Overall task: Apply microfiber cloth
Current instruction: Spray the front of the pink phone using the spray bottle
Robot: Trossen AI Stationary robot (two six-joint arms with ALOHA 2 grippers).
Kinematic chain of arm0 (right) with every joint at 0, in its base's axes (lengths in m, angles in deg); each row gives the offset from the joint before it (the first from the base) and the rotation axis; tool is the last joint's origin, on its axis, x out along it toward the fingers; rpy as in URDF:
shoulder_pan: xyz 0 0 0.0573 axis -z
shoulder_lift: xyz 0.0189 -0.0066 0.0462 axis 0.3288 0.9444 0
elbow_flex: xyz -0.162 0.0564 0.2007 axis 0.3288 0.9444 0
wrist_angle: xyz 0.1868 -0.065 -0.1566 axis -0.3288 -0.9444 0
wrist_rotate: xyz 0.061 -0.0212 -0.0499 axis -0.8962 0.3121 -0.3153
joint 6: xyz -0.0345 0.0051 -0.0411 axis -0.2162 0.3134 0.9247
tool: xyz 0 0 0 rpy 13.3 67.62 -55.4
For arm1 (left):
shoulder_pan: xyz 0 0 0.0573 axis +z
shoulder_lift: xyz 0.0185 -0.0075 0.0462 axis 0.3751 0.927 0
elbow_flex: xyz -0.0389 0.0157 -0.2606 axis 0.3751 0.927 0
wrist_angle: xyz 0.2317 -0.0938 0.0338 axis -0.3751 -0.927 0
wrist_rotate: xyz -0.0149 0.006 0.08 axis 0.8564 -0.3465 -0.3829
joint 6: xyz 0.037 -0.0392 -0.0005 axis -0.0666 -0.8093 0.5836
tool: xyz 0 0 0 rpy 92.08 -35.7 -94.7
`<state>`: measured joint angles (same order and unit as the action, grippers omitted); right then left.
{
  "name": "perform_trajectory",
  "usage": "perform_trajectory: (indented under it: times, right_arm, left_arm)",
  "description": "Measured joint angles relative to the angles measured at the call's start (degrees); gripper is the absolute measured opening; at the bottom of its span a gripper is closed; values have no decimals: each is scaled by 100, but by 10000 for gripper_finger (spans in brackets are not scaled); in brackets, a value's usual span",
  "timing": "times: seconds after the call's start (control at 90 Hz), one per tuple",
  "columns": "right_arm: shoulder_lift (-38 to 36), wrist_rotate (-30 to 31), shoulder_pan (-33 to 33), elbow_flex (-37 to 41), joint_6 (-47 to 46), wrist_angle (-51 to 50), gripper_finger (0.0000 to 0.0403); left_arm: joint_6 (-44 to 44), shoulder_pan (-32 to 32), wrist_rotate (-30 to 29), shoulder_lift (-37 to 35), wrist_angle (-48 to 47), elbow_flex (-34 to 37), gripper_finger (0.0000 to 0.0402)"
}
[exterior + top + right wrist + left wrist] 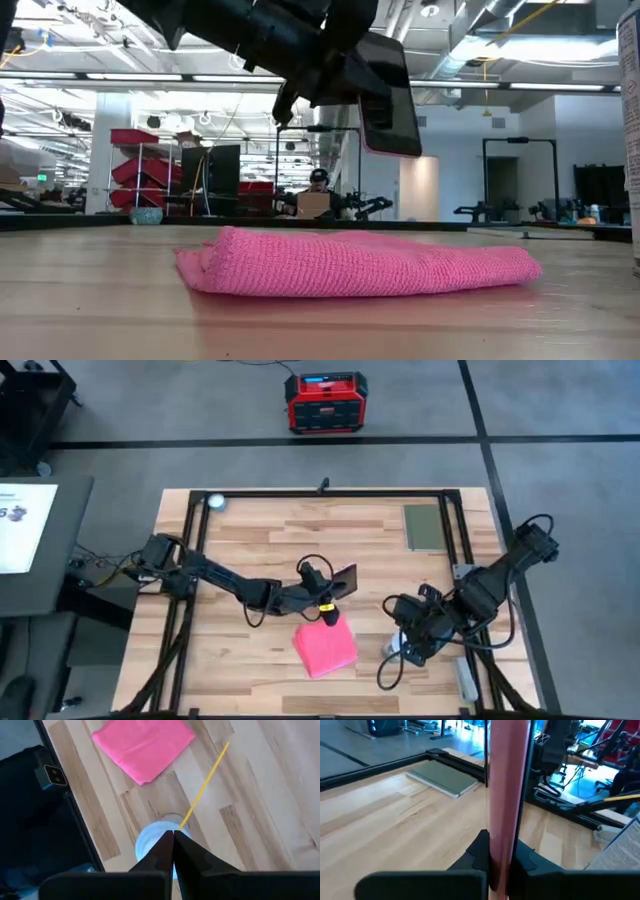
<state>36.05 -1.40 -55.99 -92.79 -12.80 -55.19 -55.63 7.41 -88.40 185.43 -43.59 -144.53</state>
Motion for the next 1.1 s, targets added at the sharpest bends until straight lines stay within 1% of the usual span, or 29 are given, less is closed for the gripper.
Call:
perform_trajectory:
  times: [0.1,0.233,0.456,1.1]
  right_arm:
    - [0,-34,2,0,-35,-26,0]
    - [2,-82,2,0,-40,-34,0]
    - [2,-85,0,0,-86,-236,0]
    - [7,-105,2,0,-132,-101,0]
  left_arm:
    - [-87,-5,19,189,159,-16,3]
    - [-84,-5,36,356,147,-180,3]
    - [64,-5,74,349,75,-282,3]
    - [-219,-5,19,347,52,-280,3]
